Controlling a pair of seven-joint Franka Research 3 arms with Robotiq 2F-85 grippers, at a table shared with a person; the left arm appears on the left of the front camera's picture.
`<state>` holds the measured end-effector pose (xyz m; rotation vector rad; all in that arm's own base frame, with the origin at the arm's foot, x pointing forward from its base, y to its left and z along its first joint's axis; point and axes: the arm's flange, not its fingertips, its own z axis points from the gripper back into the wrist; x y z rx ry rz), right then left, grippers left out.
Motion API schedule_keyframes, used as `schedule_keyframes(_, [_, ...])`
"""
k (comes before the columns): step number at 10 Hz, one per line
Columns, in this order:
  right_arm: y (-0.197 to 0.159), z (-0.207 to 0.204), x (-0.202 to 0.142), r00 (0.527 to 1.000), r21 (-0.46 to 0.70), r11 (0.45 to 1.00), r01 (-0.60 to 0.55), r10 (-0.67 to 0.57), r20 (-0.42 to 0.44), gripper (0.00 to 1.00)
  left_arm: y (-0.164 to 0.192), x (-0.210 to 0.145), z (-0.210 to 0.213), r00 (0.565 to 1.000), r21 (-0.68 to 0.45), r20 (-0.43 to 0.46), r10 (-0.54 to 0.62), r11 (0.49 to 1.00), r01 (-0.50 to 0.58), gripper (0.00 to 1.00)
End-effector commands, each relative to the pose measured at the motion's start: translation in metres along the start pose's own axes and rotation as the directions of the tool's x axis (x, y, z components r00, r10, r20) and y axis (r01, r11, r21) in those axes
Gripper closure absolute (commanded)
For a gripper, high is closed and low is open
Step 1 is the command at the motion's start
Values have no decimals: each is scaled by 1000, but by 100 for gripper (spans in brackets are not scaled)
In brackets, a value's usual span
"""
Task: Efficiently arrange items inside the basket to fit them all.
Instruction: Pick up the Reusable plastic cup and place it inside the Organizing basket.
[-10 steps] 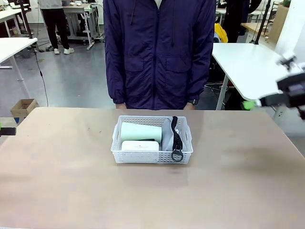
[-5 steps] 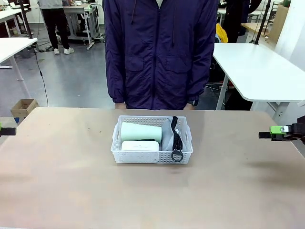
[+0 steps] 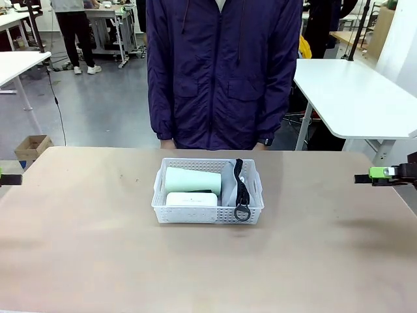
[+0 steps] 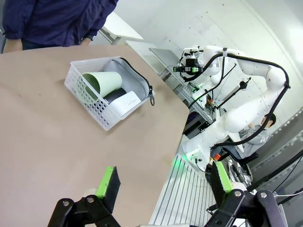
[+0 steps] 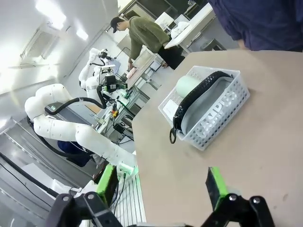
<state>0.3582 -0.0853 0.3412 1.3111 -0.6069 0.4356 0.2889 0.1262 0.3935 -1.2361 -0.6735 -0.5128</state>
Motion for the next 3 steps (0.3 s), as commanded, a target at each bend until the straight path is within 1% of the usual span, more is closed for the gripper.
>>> schedule_keyframes(1, [2,0,2,1000,-20,1000,9,-9,-3,0,-3,0,0,1000,-3,2,1,1000,-1,0])
schedule_keyframes(3, [2,0,2,1000,-20,1000,9,-9,-3,0,-3,0,0,1000,-3,2,1,1000,-1,0])
